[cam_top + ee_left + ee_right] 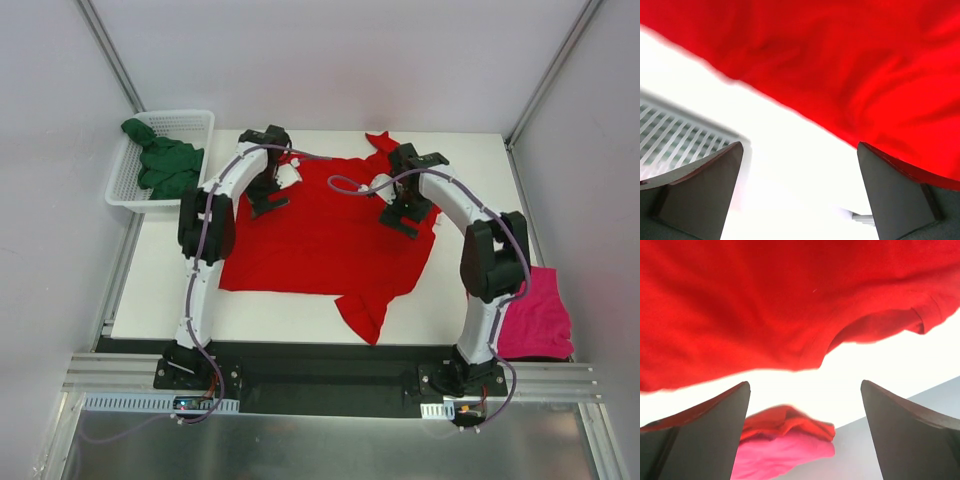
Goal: Fold and stack the t-shirts
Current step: Flatten out the tshirt
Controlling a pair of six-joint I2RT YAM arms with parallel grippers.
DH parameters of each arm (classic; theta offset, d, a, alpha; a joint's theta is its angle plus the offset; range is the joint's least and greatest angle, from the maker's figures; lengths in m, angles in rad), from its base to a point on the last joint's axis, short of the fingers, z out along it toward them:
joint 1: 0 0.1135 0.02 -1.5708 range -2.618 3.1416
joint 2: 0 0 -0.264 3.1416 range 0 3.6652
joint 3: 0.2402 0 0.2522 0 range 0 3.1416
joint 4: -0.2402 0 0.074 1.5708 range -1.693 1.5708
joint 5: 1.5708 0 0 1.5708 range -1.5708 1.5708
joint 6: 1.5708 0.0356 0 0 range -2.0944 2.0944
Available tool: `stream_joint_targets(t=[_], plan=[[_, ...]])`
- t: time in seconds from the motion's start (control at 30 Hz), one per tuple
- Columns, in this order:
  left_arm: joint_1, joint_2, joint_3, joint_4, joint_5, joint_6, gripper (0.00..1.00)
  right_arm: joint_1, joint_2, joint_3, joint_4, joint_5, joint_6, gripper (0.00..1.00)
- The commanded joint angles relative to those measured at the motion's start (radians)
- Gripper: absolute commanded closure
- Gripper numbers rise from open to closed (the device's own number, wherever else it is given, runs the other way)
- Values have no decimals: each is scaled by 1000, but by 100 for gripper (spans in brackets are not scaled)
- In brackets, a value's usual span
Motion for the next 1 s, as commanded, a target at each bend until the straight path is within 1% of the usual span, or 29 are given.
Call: stream_joint_targets(t=[0.0,0.07,0.17,0.27,0.3,0.37,0.47,0.5,0.53,0.57,0.6,0.7,0.77,0.97], plan=[[-25,-153,17,-33,47,-32,1,36,-109,60,-177,-84,40,4],[-34,-169,51,-39,57,-36,1,47,-137,66,-198,-84,59,4],[-33,-144,105,-33,109,-38,1,51,-143,8,-198,-116,70,4],[-33,-101,146,-39,201,-62,1,48,-120,-18,-192,-157,97,4],[-39,-95,145,-55,256,-72,1,51,-119,-22,-199,-190,123,4],[-49,-107,113,-81,303,-105,1,62,-131,-46,-224,-233,137,4],[-59,-190,-44,-96,393,-131,1,73,-181,-144,-225,-279,128,4],[-60,-240,-140,-90,410,-132,1,73,-192,-166,-230,-296,117,4],[-60,-261,-180,-89,437,-129,1,71,-202,-186,-222,-305,113,4],[-60,-280,-222,-82,448,-125,1,71,-211,-227,-198,-310,111,4],[-60,-308,-298,-70,453,-119,1,71,-218,-239,-186,-314,109,4],[-60,-319,-397,-18,449,-102,2,71,-199,-275,-132,-322,123,4],[-60,-308,-409,16,433,-95,2,73,-185,-288,-77,-290,125,4],[-60,-235,-369,60,413,-92,2,71,-142,-293,43,-216,109,4]])
